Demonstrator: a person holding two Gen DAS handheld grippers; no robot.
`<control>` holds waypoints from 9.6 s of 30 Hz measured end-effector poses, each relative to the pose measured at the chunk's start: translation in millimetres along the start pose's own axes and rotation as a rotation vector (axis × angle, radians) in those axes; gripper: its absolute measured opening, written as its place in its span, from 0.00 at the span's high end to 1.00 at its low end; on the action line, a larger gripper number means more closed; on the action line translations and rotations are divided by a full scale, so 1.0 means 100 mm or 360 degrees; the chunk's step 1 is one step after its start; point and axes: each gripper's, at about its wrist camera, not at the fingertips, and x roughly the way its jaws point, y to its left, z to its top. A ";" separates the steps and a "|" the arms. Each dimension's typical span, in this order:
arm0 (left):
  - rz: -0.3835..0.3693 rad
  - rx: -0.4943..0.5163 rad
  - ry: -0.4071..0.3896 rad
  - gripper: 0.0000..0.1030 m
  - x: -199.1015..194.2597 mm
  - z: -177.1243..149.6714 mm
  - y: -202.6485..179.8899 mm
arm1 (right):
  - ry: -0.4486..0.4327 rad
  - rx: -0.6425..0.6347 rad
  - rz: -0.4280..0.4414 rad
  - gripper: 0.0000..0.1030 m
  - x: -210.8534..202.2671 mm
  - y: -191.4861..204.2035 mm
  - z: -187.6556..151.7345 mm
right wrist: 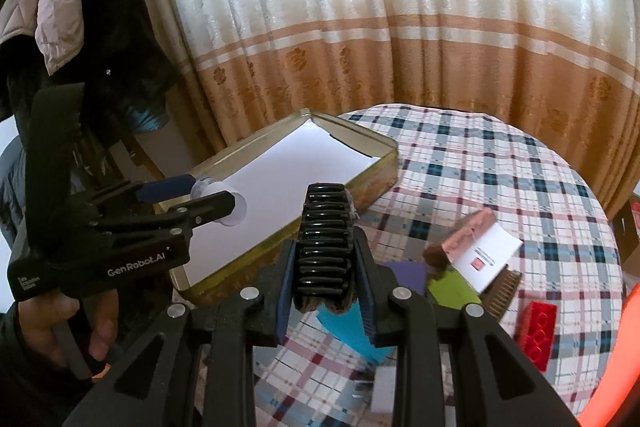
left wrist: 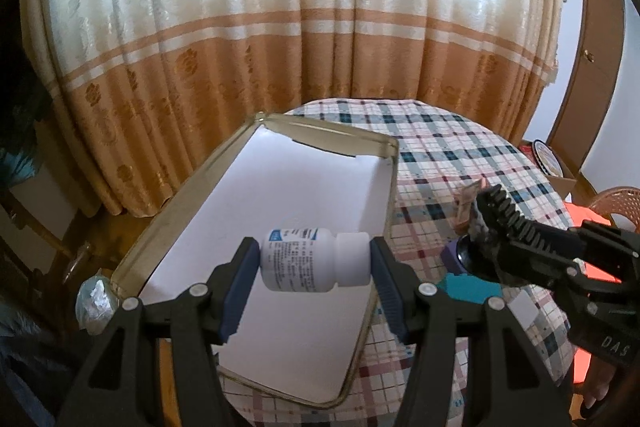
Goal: Organize rigid objects
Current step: 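Carry the pill bottle and black brush over the paper-lined tray with both tools, then lower and release the brush and pill bottle onto the tray paper, then withdraw both tools from the tray back toward the remaining objects, then grasp the white block with the right tool while the left tool approaches the teal brick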
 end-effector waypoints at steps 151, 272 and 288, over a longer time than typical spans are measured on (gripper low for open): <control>0.0276 -0.0347 0.0001 0.01 0.26 0.10 0.69 | 0.0138 -0.0107 0.0063 0.22 0.82 0.36 0.39; -0.0300 0.0219 0.0348 0.10 0.66 -0.50 -1.14 | 0.0043 0.0195 -0.0485 0.46 -0.16 -0.91 -1.08; -0.0317 0.0313 0.0311 0.38 0.64 -0.55 -1.15 | -0.0011 0.0218 -0.0442 0.46 -0.15 -0.93 -1.12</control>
